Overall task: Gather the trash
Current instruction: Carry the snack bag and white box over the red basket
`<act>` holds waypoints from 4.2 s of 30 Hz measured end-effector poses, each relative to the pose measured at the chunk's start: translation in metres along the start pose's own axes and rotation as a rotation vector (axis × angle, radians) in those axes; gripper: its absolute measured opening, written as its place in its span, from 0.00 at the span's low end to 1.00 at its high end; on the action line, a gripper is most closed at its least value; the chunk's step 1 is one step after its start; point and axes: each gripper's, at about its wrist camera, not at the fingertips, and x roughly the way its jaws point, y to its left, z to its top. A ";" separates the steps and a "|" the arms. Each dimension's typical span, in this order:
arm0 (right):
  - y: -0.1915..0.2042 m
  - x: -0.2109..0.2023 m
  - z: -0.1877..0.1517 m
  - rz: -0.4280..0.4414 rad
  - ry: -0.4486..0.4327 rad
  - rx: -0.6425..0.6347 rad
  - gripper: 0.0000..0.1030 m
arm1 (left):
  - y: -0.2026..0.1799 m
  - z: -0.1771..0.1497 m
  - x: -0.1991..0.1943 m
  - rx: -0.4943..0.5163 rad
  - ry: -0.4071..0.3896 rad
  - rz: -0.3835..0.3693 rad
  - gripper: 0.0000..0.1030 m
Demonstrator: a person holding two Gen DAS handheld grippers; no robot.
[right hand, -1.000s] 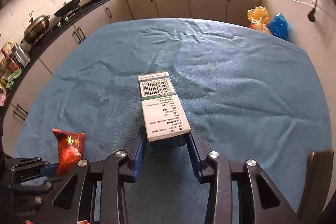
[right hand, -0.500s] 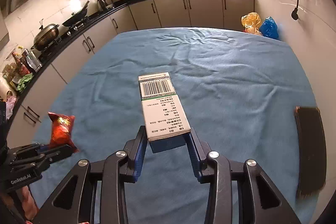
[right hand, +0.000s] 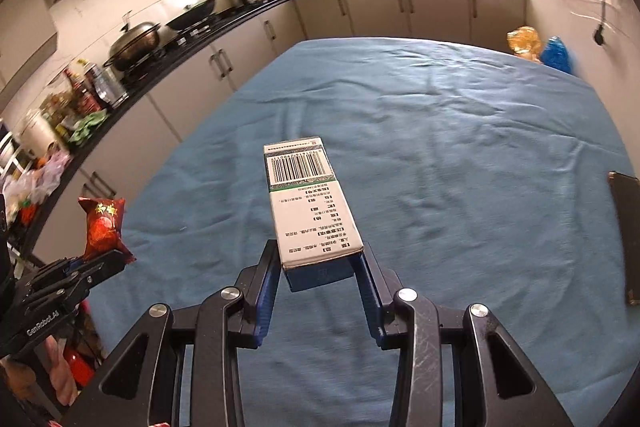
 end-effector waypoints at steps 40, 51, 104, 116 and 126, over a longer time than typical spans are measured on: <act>0.319 0.131 -0.037 0.298 0.170 -0.404 0.40 | 0.269 -0.080 -0.056 -0.445 -0.015 0.331 0.22; 0.328 0.158 -0.035 0.306 0.166 -0.408 0.40 | 0.273 -0.076 -0.039 -0.431 0.018 0.338 0.22; 0.343 0.181 -0.031 0.358 0.196 -0.422 0.40 | 0.281 -0.073 -0.017 -0.449 0.062 0.310 0.22; 0.345 0.181 -0.032 0.362 0.203 -0.433 0.40 | 0.286 -0.076 -0.012 -0.464 0.069 0.297 0.22; 0.348 0.183 -0.032 0.362 0.215 -0.446 0.40 | 0.290 -0.077 -0.009 -0.469 0.074 0.286 0.22</act>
